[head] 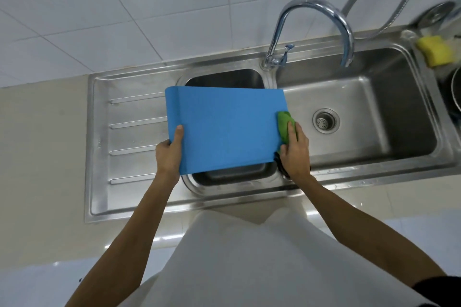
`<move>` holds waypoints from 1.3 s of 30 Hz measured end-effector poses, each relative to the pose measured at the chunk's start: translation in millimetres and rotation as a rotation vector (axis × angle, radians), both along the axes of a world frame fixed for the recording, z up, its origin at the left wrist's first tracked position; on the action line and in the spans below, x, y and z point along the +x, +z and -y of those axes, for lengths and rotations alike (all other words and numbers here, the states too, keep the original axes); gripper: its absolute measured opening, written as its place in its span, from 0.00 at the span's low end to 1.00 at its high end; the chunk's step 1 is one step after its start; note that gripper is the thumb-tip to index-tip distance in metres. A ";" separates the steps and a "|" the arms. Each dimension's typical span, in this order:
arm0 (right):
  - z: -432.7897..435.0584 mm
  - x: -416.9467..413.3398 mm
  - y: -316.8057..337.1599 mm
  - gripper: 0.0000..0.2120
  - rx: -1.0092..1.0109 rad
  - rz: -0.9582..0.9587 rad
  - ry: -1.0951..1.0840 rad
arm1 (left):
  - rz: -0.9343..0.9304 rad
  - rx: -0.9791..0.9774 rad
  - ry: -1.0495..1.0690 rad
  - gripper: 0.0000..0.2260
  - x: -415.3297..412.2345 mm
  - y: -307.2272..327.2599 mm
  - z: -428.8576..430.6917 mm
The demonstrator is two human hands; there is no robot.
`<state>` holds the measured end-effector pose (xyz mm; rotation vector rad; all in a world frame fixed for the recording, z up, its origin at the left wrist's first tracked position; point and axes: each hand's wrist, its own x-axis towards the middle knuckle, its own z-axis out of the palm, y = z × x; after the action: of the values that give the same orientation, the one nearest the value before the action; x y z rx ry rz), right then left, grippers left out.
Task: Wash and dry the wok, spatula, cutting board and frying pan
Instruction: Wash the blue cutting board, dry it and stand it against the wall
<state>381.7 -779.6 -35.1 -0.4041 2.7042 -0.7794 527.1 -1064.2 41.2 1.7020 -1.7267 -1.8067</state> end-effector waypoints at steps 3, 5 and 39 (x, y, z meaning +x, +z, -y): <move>-6.8 -5.4 5.2 0.32 -0.005 0.014 0.026 | -0.027 0.014 0.011 0.25 3.3 1.5 -4.4; -11.4 -9.0 10.8 0.31 -0.029 0.014 0.007 | -0.056 0.036 -0.004 0.26 7.7 4.1 -5.7; -451.3 -141.3 53.1 0.30 0.079 -0.244 -0.143 | -0.194 0.268 -0.032 0.21 -53.5 -0.1 -304.4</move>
<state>240.4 -328.3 18.0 -0.3071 3.0086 -0.6977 473.6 -759.9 41.1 1.5288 -1.4992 -2.2193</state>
